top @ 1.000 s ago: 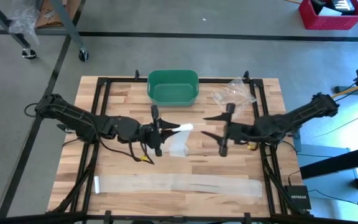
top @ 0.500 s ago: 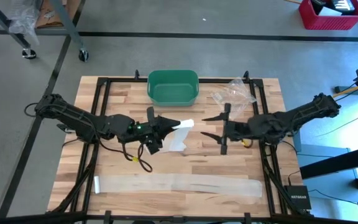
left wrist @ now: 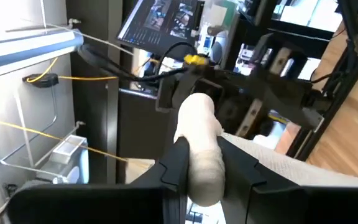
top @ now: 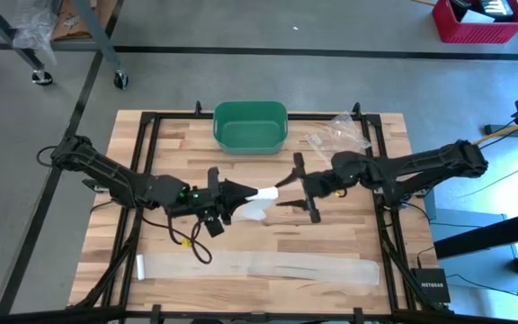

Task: Roll bandage
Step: Roll the top white bandage

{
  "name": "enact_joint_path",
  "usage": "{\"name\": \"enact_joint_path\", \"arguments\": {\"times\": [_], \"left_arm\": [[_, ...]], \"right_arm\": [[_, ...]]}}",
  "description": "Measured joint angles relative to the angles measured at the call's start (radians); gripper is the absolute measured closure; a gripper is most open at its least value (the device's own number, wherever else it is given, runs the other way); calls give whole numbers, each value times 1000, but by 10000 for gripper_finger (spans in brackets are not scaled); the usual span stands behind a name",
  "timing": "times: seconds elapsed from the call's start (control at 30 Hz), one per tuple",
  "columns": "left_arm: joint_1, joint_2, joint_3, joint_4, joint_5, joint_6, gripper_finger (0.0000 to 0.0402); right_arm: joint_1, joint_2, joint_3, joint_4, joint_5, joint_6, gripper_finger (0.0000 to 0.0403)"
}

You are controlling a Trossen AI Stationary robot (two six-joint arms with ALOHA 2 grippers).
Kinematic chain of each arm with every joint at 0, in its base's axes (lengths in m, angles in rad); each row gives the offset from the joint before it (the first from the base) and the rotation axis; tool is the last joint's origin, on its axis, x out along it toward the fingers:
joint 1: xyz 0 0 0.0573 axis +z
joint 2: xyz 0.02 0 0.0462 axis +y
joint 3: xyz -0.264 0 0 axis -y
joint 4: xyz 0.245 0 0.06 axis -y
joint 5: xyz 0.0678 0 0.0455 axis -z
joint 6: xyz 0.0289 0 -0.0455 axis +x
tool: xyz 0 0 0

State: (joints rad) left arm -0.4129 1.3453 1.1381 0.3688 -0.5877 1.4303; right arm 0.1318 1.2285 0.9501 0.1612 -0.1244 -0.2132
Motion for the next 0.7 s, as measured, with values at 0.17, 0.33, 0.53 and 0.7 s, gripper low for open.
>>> {"name": "enact_joint_path", "arguments": {"times": [0.17, 0.33, 0.53, 0.7], "left_arm": [[0, -1, 0, 17, -16, -1, 348], [0, -1, 0, 15, -19, -32, 348], [-15, -1, 0, 26, -27, -69, 347], [-73, -1, 6, 182, -84, -10, 347]], "right_arm": [[-2, 14, 0, 16, -5, -1, 240], [0, 19, 0, 57, 4, -3, 320], [0, 33, 0, 5, 37, -26, 390], [38, 70, -7, 10, 88, -43, 397]]}}
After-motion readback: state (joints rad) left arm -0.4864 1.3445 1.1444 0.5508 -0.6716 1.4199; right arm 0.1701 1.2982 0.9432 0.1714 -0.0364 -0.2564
